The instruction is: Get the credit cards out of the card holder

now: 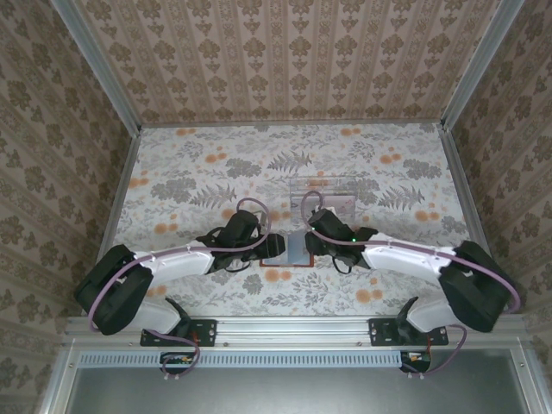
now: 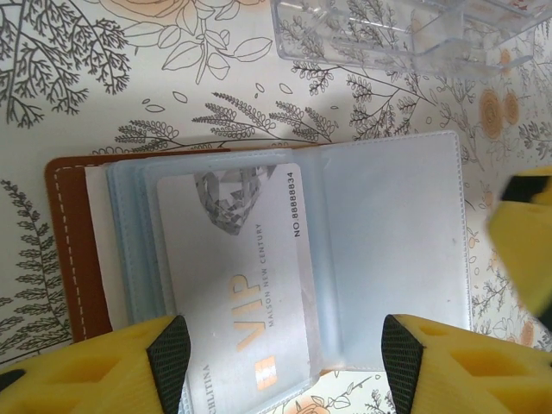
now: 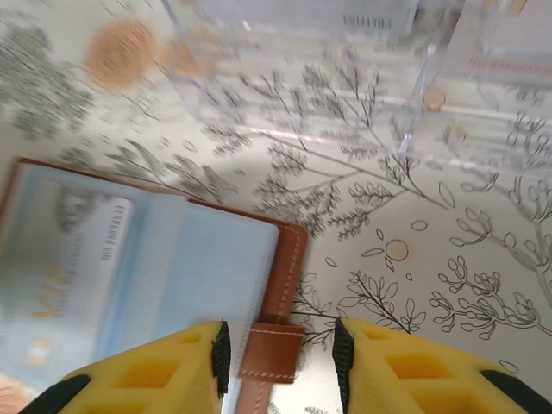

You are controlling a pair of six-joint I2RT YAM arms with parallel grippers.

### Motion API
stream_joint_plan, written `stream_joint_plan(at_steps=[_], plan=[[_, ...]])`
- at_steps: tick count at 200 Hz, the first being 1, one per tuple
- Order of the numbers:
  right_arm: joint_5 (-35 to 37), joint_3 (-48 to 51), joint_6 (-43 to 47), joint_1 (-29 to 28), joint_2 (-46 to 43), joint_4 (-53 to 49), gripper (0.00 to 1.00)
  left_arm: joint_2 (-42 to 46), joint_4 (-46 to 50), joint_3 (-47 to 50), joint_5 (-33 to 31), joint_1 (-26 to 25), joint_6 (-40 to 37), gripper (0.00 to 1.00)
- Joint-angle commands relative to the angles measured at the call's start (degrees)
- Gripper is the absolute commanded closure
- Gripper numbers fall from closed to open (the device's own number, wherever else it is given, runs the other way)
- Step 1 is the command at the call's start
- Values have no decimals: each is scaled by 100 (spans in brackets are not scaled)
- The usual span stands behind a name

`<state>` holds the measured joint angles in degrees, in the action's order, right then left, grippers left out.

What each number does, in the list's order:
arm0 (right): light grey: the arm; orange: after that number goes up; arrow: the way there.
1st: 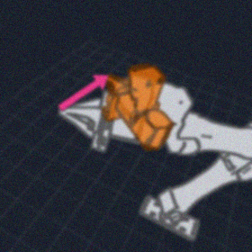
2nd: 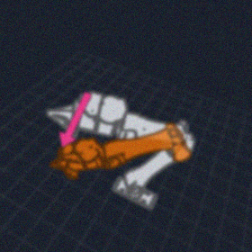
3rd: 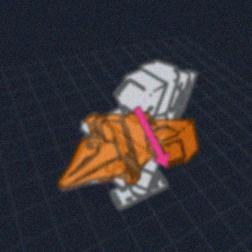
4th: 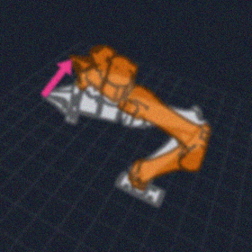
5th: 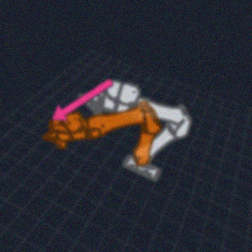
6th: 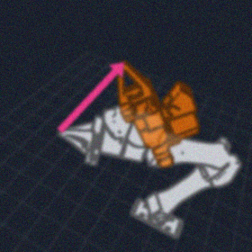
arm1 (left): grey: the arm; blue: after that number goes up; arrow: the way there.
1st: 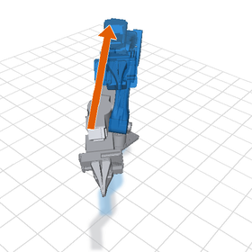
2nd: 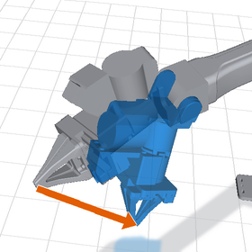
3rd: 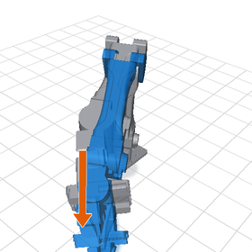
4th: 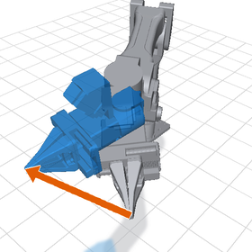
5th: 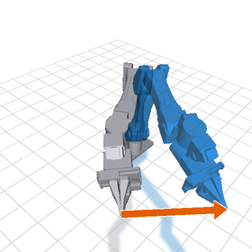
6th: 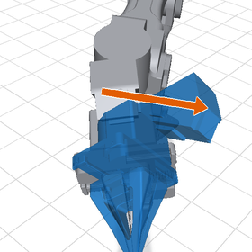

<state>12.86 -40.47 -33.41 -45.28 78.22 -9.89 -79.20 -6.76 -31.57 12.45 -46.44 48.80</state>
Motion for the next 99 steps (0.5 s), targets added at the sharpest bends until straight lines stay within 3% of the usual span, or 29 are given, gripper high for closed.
stream_joint_plan(at_steps=[1,49,99], plan=[[-394,85,1,7,-221,306,60,-62,-114,-7,74,3,-90,36],[-1807,-28,-269,3,380,1043,69,-78,-145,2,91,3,-65,37],[-1794,-299,-465,20,847,817,70,-170,-294,45,144,2,-11,40]])
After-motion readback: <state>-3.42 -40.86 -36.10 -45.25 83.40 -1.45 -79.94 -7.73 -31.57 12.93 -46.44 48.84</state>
